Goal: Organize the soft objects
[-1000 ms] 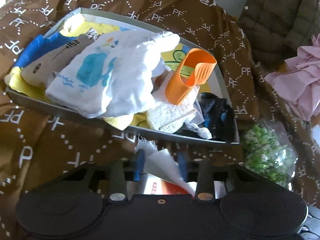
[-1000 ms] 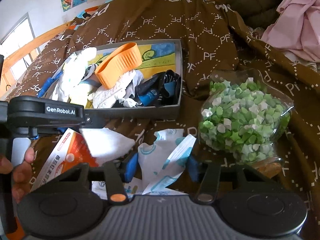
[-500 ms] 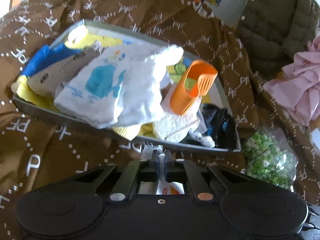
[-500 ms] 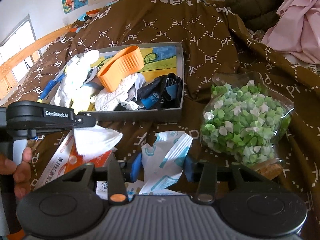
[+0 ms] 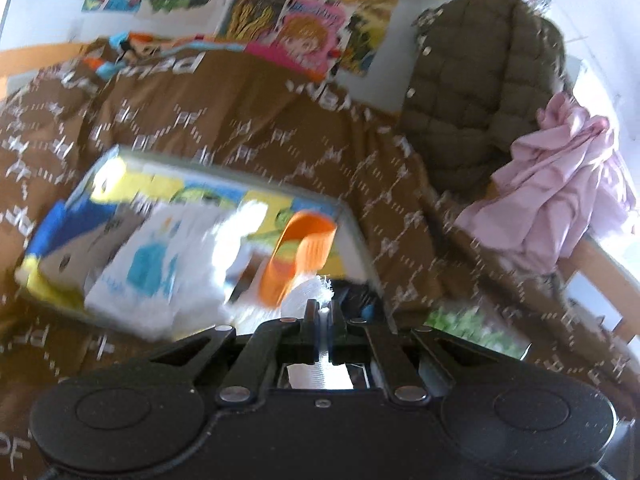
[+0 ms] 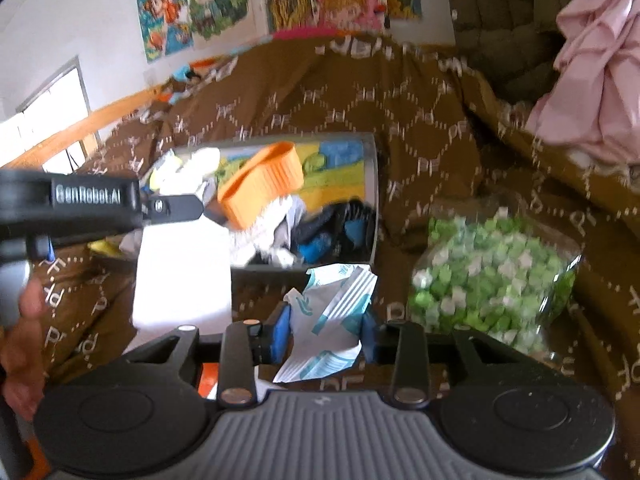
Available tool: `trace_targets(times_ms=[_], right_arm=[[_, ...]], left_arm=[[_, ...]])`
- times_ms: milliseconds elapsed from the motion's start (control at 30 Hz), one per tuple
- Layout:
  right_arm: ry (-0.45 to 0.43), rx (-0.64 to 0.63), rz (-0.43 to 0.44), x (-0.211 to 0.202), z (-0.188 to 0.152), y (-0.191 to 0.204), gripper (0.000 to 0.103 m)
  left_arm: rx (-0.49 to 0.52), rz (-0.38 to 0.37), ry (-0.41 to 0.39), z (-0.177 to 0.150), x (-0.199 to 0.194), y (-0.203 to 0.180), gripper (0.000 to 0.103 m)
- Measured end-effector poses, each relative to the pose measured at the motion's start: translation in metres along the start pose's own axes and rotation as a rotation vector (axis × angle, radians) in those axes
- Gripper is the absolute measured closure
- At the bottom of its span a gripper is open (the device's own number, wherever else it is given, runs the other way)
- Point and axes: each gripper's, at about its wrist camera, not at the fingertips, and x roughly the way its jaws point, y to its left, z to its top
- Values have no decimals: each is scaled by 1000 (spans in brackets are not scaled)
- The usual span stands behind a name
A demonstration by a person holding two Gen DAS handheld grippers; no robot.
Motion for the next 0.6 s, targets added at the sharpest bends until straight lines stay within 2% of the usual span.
trace_targets(times_ms=[133,267,400,600], right_arm=[[-137,-5,23,4,15,3,63],[-216,-14,36,20,36,6,63],[-225,17,61,43,53,-5,63],[-166,35,90,84,66,-18,61]], left_arm=[[25,-18,-37,25,7,-9,101],[79,-21,-97,49,22,-14,101],[111,1,-144,72,44,-11,101],[86,46,-167,91,83,4,101]])
